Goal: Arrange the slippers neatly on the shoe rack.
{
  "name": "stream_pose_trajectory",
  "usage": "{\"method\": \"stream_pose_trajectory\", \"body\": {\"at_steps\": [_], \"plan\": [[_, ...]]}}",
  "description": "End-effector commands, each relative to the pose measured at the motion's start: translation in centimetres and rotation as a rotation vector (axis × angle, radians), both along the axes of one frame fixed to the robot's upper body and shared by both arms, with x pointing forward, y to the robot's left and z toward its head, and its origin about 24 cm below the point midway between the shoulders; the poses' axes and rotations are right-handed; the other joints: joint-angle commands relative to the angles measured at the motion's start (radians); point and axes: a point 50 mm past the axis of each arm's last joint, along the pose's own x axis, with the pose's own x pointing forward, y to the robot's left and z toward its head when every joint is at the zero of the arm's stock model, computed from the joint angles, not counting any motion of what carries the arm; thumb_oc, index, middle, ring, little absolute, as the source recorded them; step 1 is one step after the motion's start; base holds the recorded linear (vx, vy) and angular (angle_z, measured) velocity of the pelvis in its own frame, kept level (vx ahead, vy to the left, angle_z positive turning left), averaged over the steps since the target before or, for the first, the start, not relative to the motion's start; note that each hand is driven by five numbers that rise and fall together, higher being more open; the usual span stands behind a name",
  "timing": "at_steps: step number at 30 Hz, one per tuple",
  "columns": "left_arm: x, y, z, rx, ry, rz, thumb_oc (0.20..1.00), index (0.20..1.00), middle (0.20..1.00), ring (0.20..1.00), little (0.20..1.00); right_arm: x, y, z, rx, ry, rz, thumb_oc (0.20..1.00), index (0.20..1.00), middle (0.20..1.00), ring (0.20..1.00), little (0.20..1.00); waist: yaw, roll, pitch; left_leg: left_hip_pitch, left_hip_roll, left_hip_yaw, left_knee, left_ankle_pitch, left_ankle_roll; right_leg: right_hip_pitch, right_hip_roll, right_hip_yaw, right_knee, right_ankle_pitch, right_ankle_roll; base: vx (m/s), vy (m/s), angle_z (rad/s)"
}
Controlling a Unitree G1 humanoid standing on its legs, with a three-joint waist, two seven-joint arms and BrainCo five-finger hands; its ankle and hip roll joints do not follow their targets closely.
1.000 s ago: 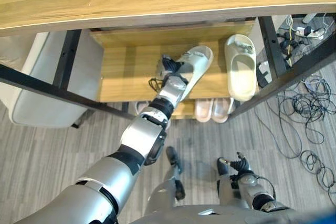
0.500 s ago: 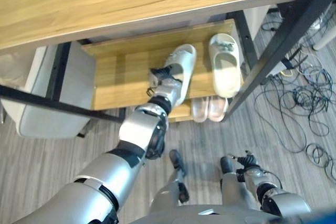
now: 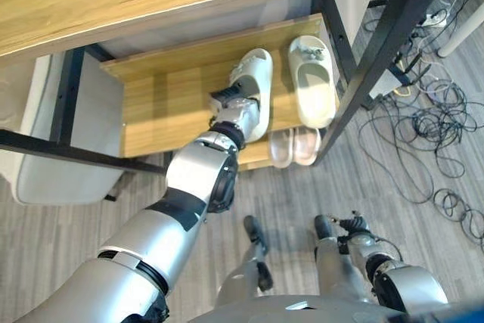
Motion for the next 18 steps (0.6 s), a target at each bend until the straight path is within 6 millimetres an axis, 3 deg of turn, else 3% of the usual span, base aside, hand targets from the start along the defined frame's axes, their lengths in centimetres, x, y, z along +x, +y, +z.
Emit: {"method": "stream_pose_trajectory", "body": {"at_steps": [1, 3, 4, 5, 6, 18], "plan": [[-2.0, -4.4, -2.6, -0.101, 0.158, -0.105, 0.200, 0.200, 0.200, 0.200, 0.200, 3.4, 0.4, 1.9, 0.004, -0.088, -0.013, 1.000, 1.000, 1.000, 1.000, 1.000, -0.028, -0.007, 0.106, 0.148, -0.012, 0.032, 0.008, -0.060, -0.024, 0.141, -0.002, 0.053, -0.312, 0.187, -0.002, 0.00, 0.000, 0.00], [-2.3, -5.6, -2.6, -0.168, 0.150, -0.129, 0.225, 0.225, 0.225, 0.225, 0.225, 4.0, 0.6, 2.3, 0.004, -0.100, -0.014, 1.000, 1.000, 1.000, 1.000, 1.000, -0.030, -0.007, 0.108, 0.147, -0.013, 0.031, 0.008, -0.059, -0.024, 0.138, -0.001, 0.052, -0.308, 0.186, -0.002, 0.00, 0.000, 0.00], [-2.5, -6.0, -3.0, -0.194, 0.160, -0.132, 0.385, 0.385, 0.385, 0.385, 0.385, 4.3, 0.6, 2.5, 0.004, -0.106, -0.013, 1.000, 1.000, 1.000, 1.000, 1.000, -0.032, -0.008, 0.109, 0.147, -0.013, 0.031, 0.008, -0.059, -0.024, 0.136, -0.001, 0.051, -0.306, 0.186, -0.002, 0.00, 0.000, 0.00], [-2.6, -6.3, -3.2, -0.237, 0.163, -0.126, 0.476, 0.476, 0.476, 0.476, 0.476, 4.5, 0.6, 2.6, 0.003, -0.109, -0.019, 1.000, 1.000, 1.000, 1.000, 1.000, -0.033, -0.009, 0.109, 0.146, -0.014, 0.030, 0.008, -0.059, -0.024, 0.135, -0.002, 0.052, -0.305, 0.186, -0.001, 0.00, 0.000, 0.00], [-2.8, -6.7, -3.3, -0.316, 0.163, -0.107, 1.000, 1.000, 1.000, 1.000, 1.000, 5.3, 0.6, 3.2, 0.008, -0.120, -0.026, 1.000, 1.000, 1.000, 1.000, 1.000, -0.033, -0.009, 0.109, 0.146, -0.014, 0.030, 0.008, -0.061, -0.023, 0.133, -0.002, 0.052, -0.303, 0.185, -0.001, 0.01, 0.013, 0.05], [-2.6, -7.4, -2.6, -0.507, 0.162, -0.045, 1.000, 1.000, 1.000, 1.000, 1.000, 7.1, 2.8, 4.3, 0.048, -0.100, -0.054, 1.000, 1.000, 1.000, 1.000, 1.000, -0.027, -0.007, 0.109, 0.150, -0.016, 0.037, 0.008, -0.070, -0.020, 0.117, 0.002, 0.059, -0.280, 0.179, -0.001, 0.00, 0.007, -0.01]]}}
